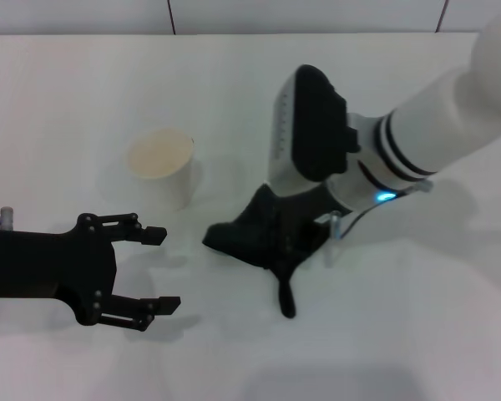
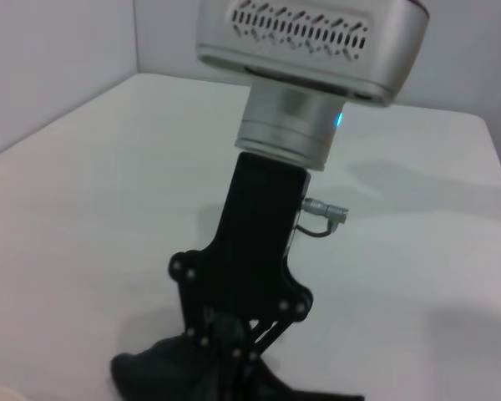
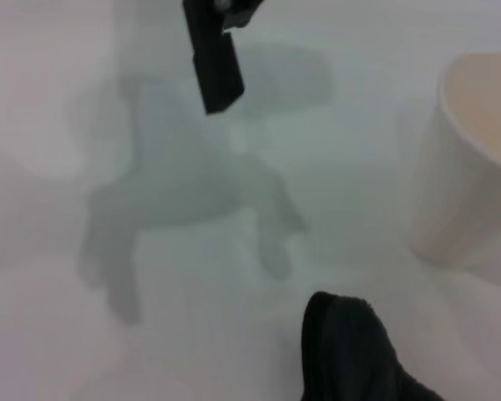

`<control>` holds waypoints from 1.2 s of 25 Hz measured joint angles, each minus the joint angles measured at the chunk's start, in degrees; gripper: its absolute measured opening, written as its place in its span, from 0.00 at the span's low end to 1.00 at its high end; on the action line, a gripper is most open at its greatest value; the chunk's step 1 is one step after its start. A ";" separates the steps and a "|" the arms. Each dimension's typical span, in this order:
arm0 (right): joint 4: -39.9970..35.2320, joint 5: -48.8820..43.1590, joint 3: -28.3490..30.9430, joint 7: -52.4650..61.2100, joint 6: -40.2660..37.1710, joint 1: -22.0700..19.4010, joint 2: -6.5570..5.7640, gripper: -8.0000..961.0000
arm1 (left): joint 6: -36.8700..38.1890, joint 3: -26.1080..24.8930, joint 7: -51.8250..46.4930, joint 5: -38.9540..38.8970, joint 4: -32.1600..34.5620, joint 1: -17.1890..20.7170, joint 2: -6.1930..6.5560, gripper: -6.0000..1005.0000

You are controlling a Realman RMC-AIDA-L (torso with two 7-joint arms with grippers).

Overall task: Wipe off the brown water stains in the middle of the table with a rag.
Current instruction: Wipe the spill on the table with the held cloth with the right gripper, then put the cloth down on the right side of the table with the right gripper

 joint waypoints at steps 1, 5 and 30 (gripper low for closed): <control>-0.54 -0.05 1.11 -1.30 -1.16 -0.88 -0.04 0.08 | 0.00 0.00 0.00 -0.06 0.00 0.02 0.00 0.89; -3.84 -0.49 8.16 -7.04 -5.21 -6.05 -0.07 0.09 | -0.02 -0.07 0.02 -0.10 0.00 0.02 0.00 0.89; -5.75 1.91 28.42 -20.03 -19.25 -14.51 -0.25 0.19 | -1.12 -0.62 0.04 -0.41 0.02 -0.31 -0.09 0.89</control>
